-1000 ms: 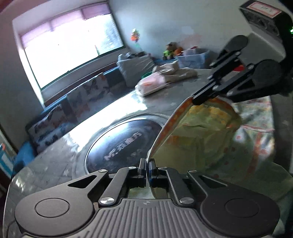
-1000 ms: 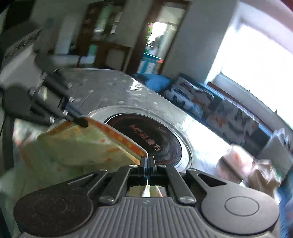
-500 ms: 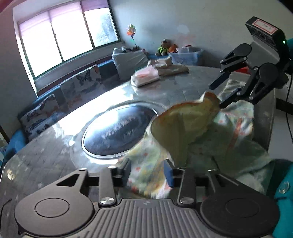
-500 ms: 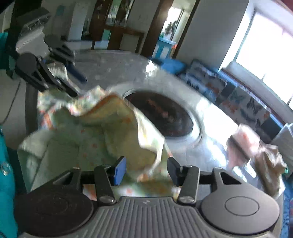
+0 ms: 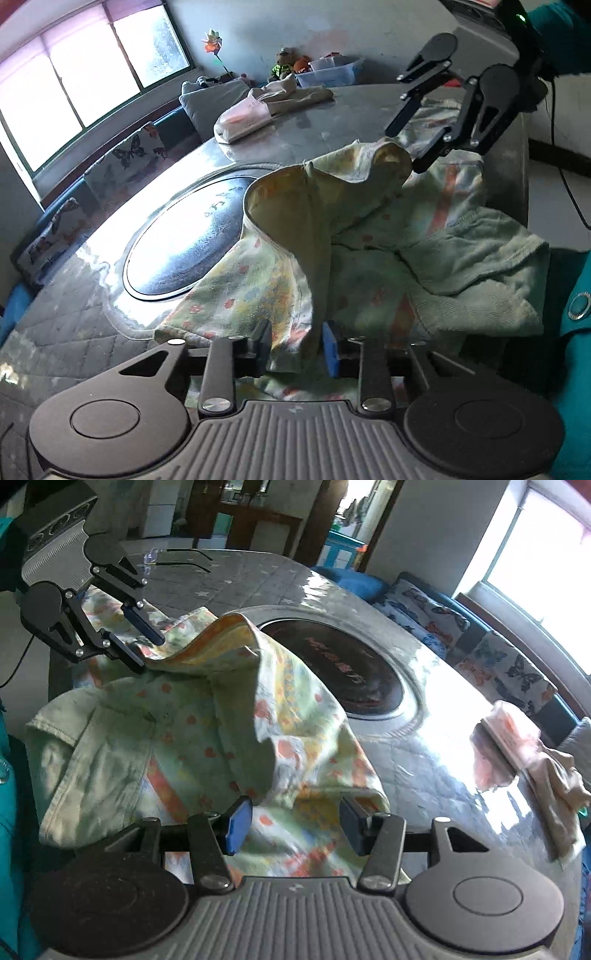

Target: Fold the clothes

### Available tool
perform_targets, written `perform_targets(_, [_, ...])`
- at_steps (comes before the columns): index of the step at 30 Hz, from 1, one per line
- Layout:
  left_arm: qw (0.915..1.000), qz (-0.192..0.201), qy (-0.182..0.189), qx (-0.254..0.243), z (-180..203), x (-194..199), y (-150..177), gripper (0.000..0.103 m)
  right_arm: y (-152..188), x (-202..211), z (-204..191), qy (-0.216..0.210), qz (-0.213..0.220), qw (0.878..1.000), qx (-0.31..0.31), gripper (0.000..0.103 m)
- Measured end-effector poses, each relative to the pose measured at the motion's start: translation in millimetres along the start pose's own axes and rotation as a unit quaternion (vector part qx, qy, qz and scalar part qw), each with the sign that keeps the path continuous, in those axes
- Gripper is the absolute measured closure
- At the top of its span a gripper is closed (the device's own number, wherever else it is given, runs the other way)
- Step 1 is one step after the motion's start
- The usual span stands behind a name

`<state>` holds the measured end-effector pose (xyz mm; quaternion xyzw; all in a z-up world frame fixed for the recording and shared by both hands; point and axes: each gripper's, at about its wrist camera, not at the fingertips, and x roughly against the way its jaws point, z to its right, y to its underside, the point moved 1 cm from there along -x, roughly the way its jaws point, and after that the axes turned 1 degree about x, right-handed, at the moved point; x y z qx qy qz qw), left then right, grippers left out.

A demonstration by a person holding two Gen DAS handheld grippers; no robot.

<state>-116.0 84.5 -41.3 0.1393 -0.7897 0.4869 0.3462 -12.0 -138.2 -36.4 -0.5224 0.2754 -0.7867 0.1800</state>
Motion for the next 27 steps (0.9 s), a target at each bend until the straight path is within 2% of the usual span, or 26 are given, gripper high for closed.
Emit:
perform_targets(3, [0.9999,0.003,-0.004,0.009,-3.2,1.1,-1.5,0.091,2.5,-2.3,1.9,0.001,-0.005,1.0,-0.006,0.05])
perform_targets(6, [0.9998,0.007,-0.009,0.018,-6.3,2.2,-3.0,0.095,5.3,-6.6,1.5,-0.001,-0.011,1.0,0.001,0.051])
perform_targets(10, [0.9987,0.018,-0.025,0.04,-19.4,6.8,-9.1,0.096,4.8,-8.1,6.7,0.005,-0.003,1.0,-0.003,0.053])
perform_targets(14, [0.9968,0.021,-0.038,0.067,-35.7,4.8,-15.1,0.097,-5.2,-15.0,2.4,-0.021,0.019,1.0,0.005,0.058])
perform_targets(18, [0.9951,0.024,-0.042,0.086,-51.2,6.6,-19.4,0.097,-19.1,-21.3,6.7,-0.051,0.039,0.998,-0.009,0.084])
perform_targets(20, [0.9945,0.023,-0.019,0.101,-60.6,8.1,-21.4,0.097,-28.1,-22.8,12.9,-0.053,0.049,0.997,-0.018,0.089])
perform_targets(22, [0.995,0.026,0.003,0.096,-57.5,11.4,-21.4,0.096,-36.3,-23.8,19.2,-0.048,0.055,0.997,-0.027,0.092])
perform_targets(25, [0.9952,0.029,0.035,0.087,-51.2,15.6,-20.6,0.085,-45.7,-28.5,31.2,-0.045,0.059,0.996,-0.04,0.093])
perform_targets(27, [0.9959,0.025,0.049,0.071,-39.1,14.0,-16.7,0.068,-51.9,-31.5,39.2,-0.044,0.063,0.996,-0.049,0.093])
